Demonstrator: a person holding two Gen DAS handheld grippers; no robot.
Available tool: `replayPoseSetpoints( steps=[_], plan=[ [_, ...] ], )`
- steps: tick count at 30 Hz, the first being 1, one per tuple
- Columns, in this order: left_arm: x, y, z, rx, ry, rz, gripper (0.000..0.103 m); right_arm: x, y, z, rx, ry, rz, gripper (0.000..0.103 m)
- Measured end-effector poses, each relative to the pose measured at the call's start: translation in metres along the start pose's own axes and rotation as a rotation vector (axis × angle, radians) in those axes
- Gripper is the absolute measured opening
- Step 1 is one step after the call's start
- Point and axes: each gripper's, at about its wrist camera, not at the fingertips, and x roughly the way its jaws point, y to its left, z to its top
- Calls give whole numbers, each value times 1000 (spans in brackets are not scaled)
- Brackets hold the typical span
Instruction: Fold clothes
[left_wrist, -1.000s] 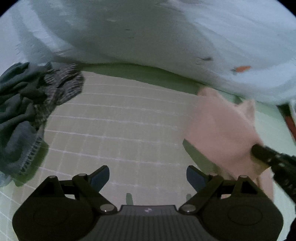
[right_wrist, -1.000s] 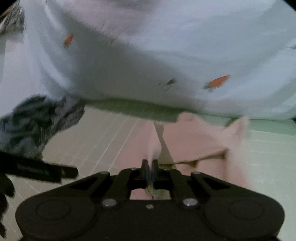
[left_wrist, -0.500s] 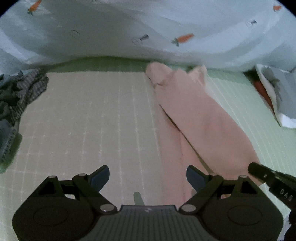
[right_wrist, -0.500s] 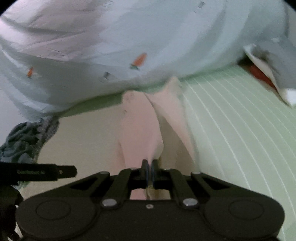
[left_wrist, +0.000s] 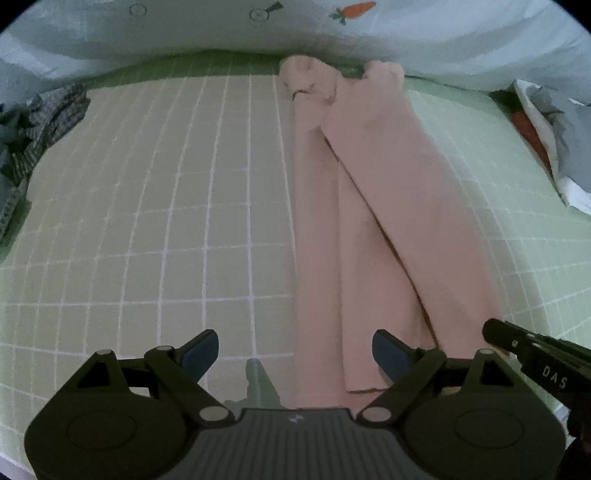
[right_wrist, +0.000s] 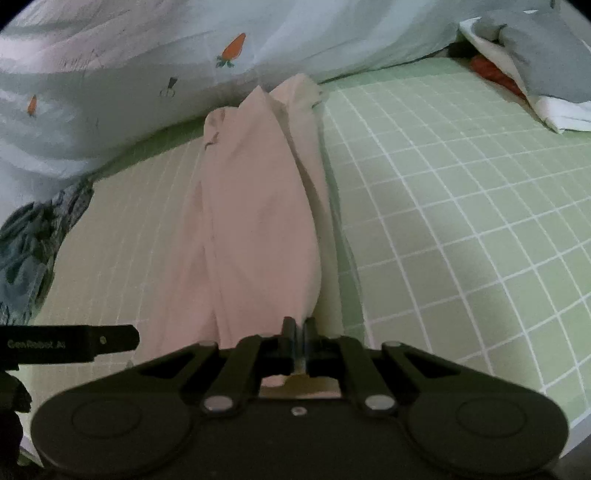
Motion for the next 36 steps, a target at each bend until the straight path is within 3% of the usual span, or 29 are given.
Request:
replayPoseSetpoints(
  steps=[5,7,9,12,15,20,22,25,31,32,33,34,36],
  plan=[
    [5,-5,-2,6,11,1,90,1,-3,1,-31,33,-35,13],
    [8,-8,-4,10,8,8,90,-1,-5,2,-15,16,-39,23],
    [12,-10,-4,14,8,10,90,-4,-6,4,8,-24,-46,48],
    [18,-12,-4,20,11,9,90,0,-4,7,5,-45,-36,62],
    [25,-14,-3,20,16,-4,90,9,0,9,-12,-37,-20,69],
    [34,-16,-4,13,2,10,88,23,5,8,-21,-13,-11,69],
    [38,-14,-4,3,4,-20,85,27,5,6,-20,-8,-7,68],
    [40,-12,-8,-17,5,-78,73,32,5,3,-19,3,12,62],
    [37,-19,-15,-28,-45,-75,51,31,7,-2,-28,-11,-8,52],
    [37,-19,-16,-33,-51,-76,41,31,6,-3,-18,-11,0,40],
    [37,-20,-17,-42,-54,-91,25,31,3,-3,-4,-4,18,21],
    [35,-20,-18,-68,-52,-114,18,31,-1,-3,13,7,41,15],
    [31,-18,-21,-111,-41,-136,15,30,-6,-5,37,20,82,13]
  ],
)
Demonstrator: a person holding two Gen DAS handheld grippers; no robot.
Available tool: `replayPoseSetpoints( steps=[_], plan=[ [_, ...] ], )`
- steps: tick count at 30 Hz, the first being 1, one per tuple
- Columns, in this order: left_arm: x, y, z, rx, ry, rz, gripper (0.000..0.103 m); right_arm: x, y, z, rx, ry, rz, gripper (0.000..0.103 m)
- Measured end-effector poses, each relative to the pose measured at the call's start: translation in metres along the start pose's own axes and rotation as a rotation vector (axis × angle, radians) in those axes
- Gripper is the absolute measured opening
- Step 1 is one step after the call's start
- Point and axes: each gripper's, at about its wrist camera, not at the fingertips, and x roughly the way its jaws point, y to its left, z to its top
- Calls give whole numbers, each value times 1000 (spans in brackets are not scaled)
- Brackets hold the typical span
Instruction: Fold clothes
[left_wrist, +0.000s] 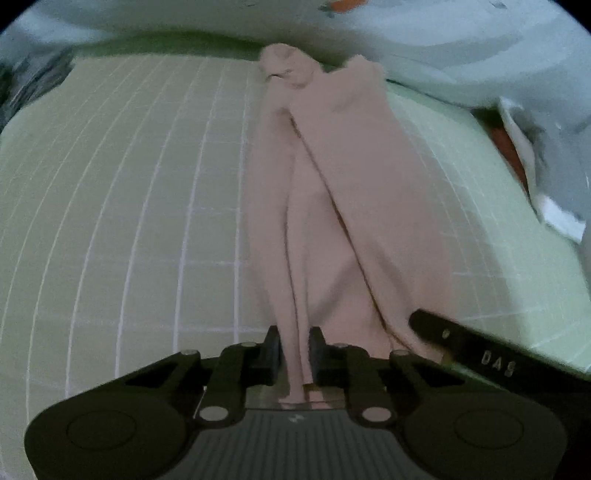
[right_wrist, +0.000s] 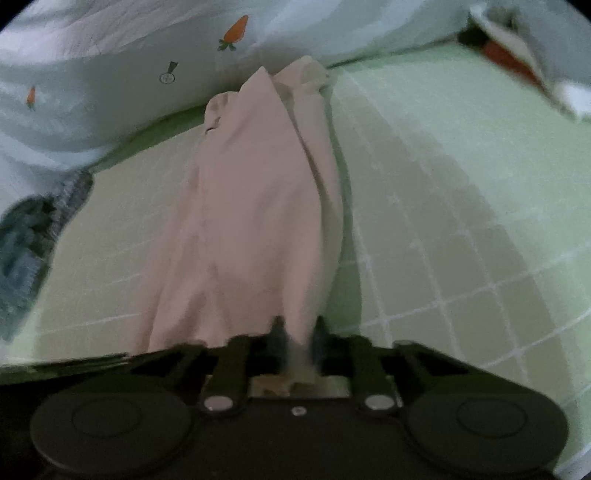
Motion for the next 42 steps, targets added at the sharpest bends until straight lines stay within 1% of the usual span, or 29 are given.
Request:
replayPoseSetpoints(
  steps=[2,5,7,9,10,12,16,19,22,26,28,32,36,38,42],
  plan=[
    [-13,1,-5,-31,30,-22,15,-8,-1,-1,-5,22,26,12],
    [-55,3,-13,-80,100,-136,14,-47,-13,-7,101,74,133,12],
    [-92,0,-16,-60,106,-211,14,-85,-21,-13,159,105,216,12],
    [-127,-8,-12,12,56,-229,14,-120,-28,-15,176,117,262,12],
    [-142,-13,-5,48,16,-228,14,-132,-31,-11,180,106,280,12],
    [-160,-22,13,73,-49,-248,14,-152,-36,1,188,77,314,12],
    [-189,-42,48,113,-206,-280,14,-171,-30,50,179,-30,387,12],
    [-198,-50,71,103,-293,-291,14,-172,-28,87,202,-125,439,12],
    [-197,-57,95,97,-354,-286,14,-163,-28,118,248,-178,476,12],
    [-188,-58,123,82,-392,-265,14,-152,-22,148,245,-219,480,12],
    [-178,-55,135,68,-398,-249,14,-141,-19,162,263,-217,490,12],
    [-151,-48,158,30,-375,-239,14,-114,-18,181,287,-204,485,12],
    [-116,-39,170,43,-342,-212,15,-83,-19,191,294,-184,456,12],
    [-92,-32,174,29,-304,-200,15,-64,-22,192,296,-165,432,12],
    [-41,-23,181,-6,-204,-171,15,-19,-34,186,328,-87,374,12]
  ],
)
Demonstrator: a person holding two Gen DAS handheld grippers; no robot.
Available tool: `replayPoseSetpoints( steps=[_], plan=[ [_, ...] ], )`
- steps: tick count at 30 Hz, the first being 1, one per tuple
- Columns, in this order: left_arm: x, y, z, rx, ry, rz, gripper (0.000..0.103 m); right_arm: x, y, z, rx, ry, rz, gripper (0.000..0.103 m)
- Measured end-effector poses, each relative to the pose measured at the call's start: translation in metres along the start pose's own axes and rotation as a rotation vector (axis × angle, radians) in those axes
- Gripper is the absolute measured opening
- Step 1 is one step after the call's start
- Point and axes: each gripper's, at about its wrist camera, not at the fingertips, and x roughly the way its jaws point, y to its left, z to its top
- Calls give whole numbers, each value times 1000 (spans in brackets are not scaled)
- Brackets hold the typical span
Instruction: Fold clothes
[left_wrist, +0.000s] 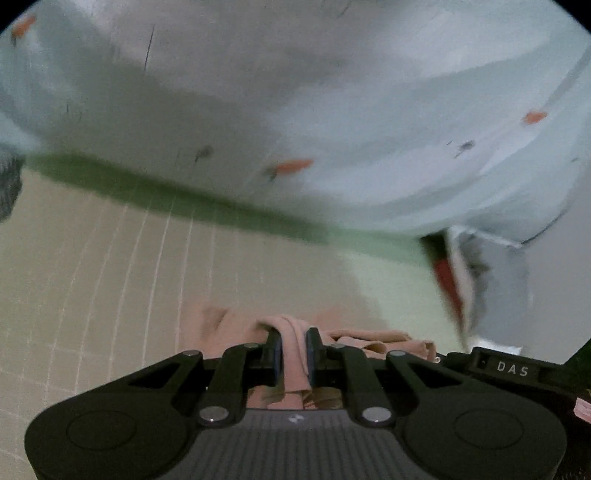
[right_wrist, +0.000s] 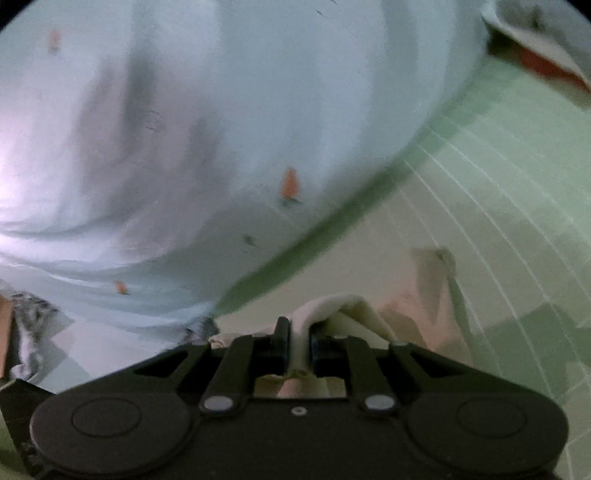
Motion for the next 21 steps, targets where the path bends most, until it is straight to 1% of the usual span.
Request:
replayPoseSetpoints(
  steps=[3,5,7,10,11,13,16,18,20,21],
  plan=[
    [32,8,-5,-6,68,30,15,27,-16,-4,-8,31,-65,12],
    [48,15,-8,-30,110,51,15,42,-23,-6,5,55,-101,12],
    [61,24,-12,-47,139,67,15,52,-29,-7,2,72,-122,12],
    [82,40,-19,-96,196,90,15,67,-34,-12,-47,99,-170,12],
    [87,44,-21,-109,206,92,15,72,-38,-14,-38,111,-176,12],
    [93,50,-24,-121,216,96,16,79,-46,-17,-13,130,-182,12],
    [101,53,-26,-126,221,100,17,84,-51,-16,-10,147,-172,13],
    [98,51,-24,-132,216,106,17,86,-52,-15,25,154,-167,14],
    [95,49,-21,-136,210,112,20,85,-50,-12,28,153,-169,15],
    [92,45,-18,-129,194,112,22,85,-48,-10,27,149,-171,16]
  ],
)
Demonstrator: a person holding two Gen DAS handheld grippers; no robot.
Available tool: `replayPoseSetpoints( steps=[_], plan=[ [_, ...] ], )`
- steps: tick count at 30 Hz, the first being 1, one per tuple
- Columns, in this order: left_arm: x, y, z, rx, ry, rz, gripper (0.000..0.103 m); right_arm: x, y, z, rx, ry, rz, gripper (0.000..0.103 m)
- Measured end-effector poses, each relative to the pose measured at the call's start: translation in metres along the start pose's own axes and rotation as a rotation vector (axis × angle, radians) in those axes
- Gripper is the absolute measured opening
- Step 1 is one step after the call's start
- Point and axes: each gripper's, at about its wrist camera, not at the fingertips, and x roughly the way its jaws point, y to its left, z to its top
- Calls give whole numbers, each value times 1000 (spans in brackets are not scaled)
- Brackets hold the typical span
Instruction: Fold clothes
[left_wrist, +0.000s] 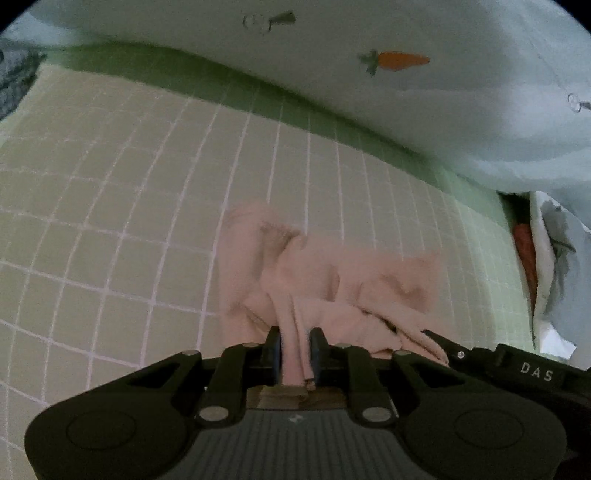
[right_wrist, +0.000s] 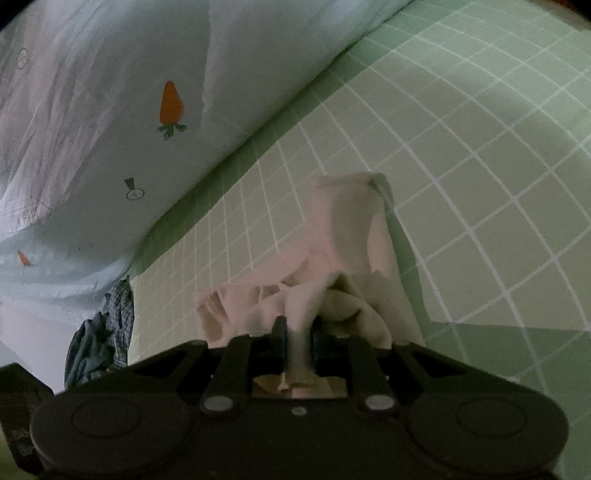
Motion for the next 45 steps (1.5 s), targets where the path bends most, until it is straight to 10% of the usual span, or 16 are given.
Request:
replayPoseSetpoints(
  steps=[6,9,20,32,41,45],
  plan=[
    [-59,-14,11,110,-213,-34,69,-41,16,17,-63,-163,57,36],
    [-78,-17,5,140,-260,-10,75,-66,19,17,-139,-243,23,42],
    [-26,1,-26,95,44,70,78,-43,1,-34,-228,-84,-122,66],
    [21,23,-3,41,143,-1,78,7,-10,-7,-224,-10,-192,76],
    [37,32,1,-89,141,-124,57,19,-7,-1,-229,-5,-169,82],
    [26,28,-1,-78,121,-125,18,10,-12,-5,-189,2,-89,31]
  ],
)
